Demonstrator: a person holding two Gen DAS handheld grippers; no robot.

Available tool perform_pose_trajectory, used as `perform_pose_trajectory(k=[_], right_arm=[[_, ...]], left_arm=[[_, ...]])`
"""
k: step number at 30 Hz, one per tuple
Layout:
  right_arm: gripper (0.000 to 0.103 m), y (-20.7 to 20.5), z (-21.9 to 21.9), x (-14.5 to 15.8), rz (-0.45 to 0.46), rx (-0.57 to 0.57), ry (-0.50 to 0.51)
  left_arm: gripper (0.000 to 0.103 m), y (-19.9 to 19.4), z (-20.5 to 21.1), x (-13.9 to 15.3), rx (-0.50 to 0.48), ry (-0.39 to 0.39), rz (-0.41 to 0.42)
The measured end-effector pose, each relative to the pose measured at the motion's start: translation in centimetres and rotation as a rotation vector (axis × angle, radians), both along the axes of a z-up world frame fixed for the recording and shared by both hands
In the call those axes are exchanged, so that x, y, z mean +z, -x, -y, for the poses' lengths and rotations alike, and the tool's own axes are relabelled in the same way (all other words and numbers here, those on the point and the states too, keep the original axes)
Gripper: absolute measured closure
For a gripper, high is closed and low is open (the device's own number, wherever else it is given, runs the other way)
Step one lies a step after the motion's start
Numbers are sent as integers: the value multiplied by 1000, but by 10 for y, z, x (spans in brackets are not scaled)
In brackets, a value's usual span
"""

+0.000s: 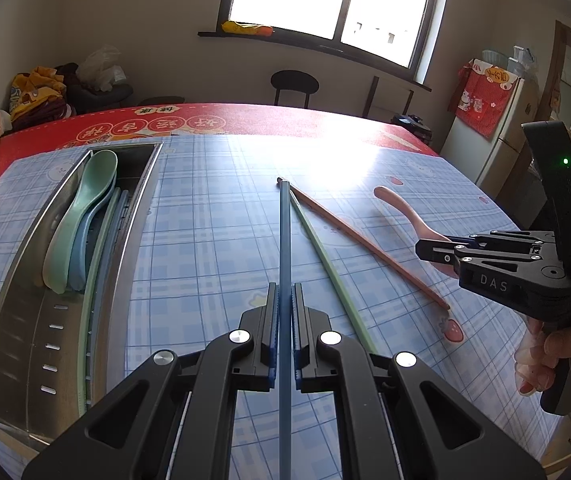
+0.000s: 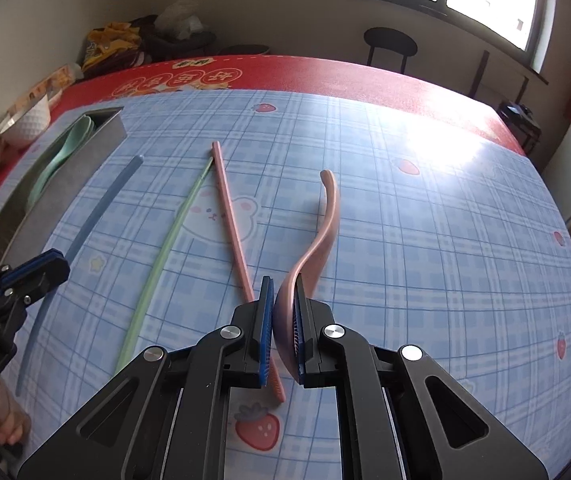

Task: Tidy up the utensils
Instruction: 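Carry the blue chopstick into the steel rack with the left tool while the right tool lifts the pink spoon, then open the left tool and lift it out of the rack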

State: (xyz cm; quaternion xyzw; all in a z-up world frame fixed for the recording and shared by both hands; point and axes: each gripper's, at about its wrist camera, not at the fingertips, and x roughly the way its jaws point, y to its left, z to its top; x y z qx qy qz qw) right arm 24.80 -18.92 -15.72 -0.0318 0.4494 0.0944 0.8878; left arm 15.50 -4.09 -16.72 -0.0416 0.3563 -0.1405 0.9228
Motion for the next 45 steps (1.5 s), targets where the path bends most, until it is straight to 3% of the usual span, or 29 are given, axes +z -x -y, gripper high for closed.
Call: perform_pose_trajectory(k=[7, 13, 18, 22, 32, 45], right_arm=[[94, 6, -11, 10, 76, -10, -190], [94, 7, -38, 16, 111, 50, -316], [94, 1, -51, 16, 127, 63, -434], [94, -4, -57, 10, 144, 71, -508], [94, -3, -40, 1, 106, 62, -557], [94, 3, -43, 4, 106, 88, -570]], left_arm=[[97, -1, -9, 5, 11, 61, -19], [97, 11, -33, 34, 26, 97, 12], [97, 4, -76, 49, 95, 118, -22], [97, -11, -103, 43, 168, 115, -97], [97, -48, -106, 20, 214, 106, -242], [97, -73, -105, 8, 245, 47, -336]])
